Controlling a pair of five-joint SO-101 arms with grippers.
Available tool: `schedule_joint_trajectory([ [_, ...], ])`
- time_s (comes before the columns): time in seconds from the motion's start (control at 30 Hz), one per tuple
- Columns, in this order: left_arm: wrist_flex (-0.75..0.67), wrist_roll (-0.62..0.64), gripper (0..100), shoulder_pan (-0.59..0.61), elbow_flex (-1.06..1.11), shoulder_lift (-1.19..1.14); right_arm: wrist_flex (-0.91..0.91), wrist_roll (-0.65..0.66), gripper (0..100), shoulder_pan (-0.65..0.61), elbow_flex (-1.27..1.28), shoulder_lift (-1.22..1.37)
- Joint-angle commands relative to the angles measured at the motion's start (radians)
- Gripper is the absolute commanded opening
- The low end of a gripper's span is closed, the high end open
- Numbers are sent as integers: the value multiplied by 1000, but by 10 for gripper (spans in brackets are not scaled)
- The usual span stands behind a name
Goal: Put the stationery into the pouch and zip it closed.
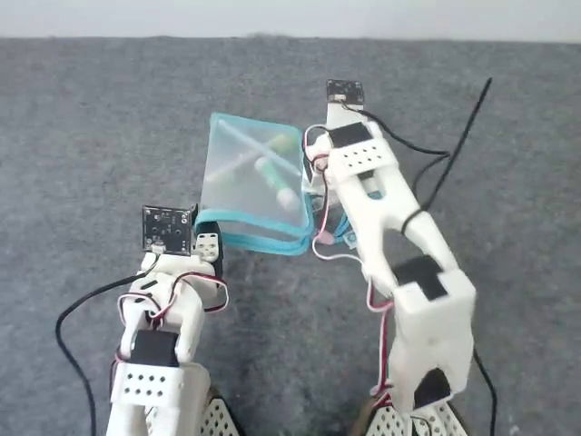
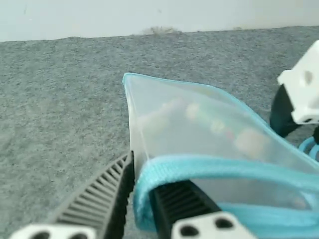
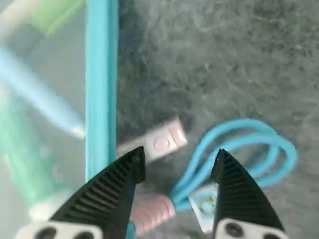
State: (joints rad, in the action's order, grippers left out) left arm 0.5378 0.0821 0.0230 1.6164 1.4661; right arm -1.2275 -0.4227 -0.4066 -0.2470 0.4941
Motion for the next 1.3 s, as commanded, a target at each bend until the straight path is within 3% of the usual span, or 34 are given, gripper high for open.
schedule_joint_trajectory([
  [0.0, -29, 6, 11, 0, -41, 9, 8, -34, 213, -19, -129, 25],
  [0.2, -31, 6, 11, 0, -41, 9, -64, -52, 213, -42, -187, 87],
  [0.47, -29, 6, 11, 0, -41, 9, -59, -279, 213, -59, -193, 131],
  [0.67, -29, 6, 11, 0, -39, 9, -64, -282, 209, -58, -192, 134],
  [0.83, -29, 6, 11, 0, -39, 9, -61, -282, 89, -56, -189, 166],
  [1.03, -29, 6, 11, 0, -39, 9, -62, -282, 76, -39, -192, 208],
  [1.17, -29, 6, 11, 0, -39, 9, -73, -272, 58, 45, -192, 185],
  [1.27, -29, 6, 11, 0, -39, 9, -99, -149, 3, 153, -192, 156],
])
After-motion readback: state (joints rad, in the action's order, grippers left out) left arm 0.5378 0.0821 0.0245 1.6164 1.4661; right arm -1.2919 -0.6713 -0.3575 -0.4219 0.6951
